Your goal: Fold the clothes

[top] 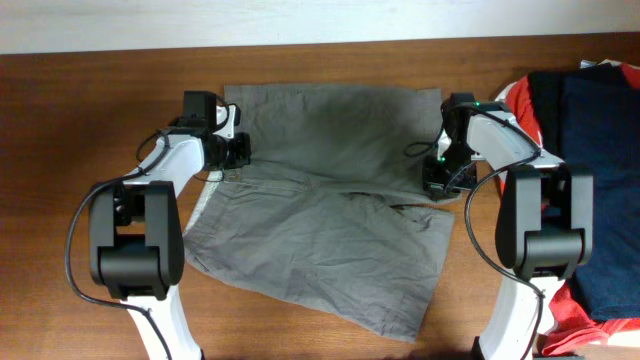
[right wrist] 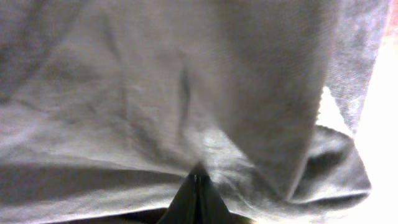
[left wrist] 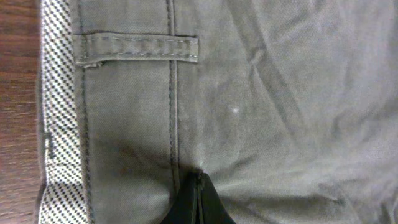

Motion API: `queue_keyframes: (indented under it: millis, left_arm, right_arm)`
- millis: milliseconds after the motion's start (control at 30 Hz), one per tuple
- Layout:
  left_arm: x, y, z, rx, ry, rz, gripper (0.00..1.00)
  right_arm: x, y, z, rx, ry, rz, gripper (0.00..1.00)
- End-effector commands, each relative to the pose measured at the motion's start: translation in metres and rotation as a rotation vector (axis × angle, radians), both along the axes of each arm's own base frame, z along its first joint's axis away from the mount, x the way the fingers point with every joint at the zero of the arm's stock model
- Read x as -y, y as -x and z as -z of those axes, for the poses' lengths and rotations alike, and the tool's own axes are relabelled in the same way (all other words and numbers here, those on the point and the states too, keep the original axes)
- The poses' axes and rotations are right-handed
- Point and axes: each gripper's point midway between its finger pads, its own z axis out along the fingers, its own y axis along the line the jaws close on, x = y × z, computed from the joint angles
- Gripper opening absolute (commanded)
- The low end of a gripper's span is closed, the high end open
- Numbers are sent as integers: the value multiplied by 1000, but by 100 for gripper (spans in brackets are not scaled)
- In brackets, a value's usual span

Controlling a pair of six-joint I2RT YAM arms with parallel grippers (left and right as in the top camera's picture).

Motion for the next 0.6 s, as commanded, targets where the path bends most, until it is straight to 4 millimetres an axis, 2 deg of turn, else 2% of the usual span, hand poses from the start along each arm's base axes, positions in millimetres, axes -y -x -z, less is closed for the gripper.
queue_keyframes:
  millis: [0,67,100,133,167,200,233,267,300,333,367,433,467,500,533,567]
  left_arm:
    - [-32,3,14,-21,-142,-48,1]
    - [-29,-9,6,25,-131,-47,1]
    - [-28,-24,-13,70,-121,-47,1]
    - [-23,-39,-41,119,-95,-39,1]
    - [-16,-55,-82,188,-61,-27,1]
    - [-14,-67,-127,263,-44,-27,1]
    - [-14,-73,-160,316,-38,-35,1]
    - [-14,-72,-184,345,-32,-44,1]
    - [-27,-57,-219,330,-16,-151,1]
    - [-37,-40,-228,287,-4,-218,1]
    - [-44,-26,-231,251,-7,-235,1]
    - [-57,5,-239,182,-18,-262,1]
    - [-58,23,-237,128,-36,-256,1]
    - [-57,36,-227,60,-45,-245,1]
    - [-55,48,-211,-7,-57,-224,1]
    - [-50,60,-183,-90,-66,-210,1]
  right_arm:
    - [25,13,19,-70,71,58,5]
    - [20,-3,20,-8,40,62,5]
    - [12,-14,15,30,-11,47,6]
    - [1,-31,2,85,-87,17,11]
    - [-14,-55,-28,169,-179,-12,13]
    - [-21,-72,-59,236,-225,-28,15]
    - [-22,-83,-83,279,-231,-32,16]
    - [-22,-93,-123,341,-228,-58,17]
    - [-22,-90,-154,365,-227,-78,17]
    - [-22,-78,-173,355,-227,-77,17]
    - [-22,-70,-180,345,-227,-76,17]
    - [-22,-46,-188,281,-228,-76,16]
    - [-23,-30,-188,214,-232,-72,12]
    - [-27,-17,-182,156,-236,-72,5]
    - [-32,-7,-174,105,-240,-80,5]
    - [-41,10,-154,17,-243,-97,5]
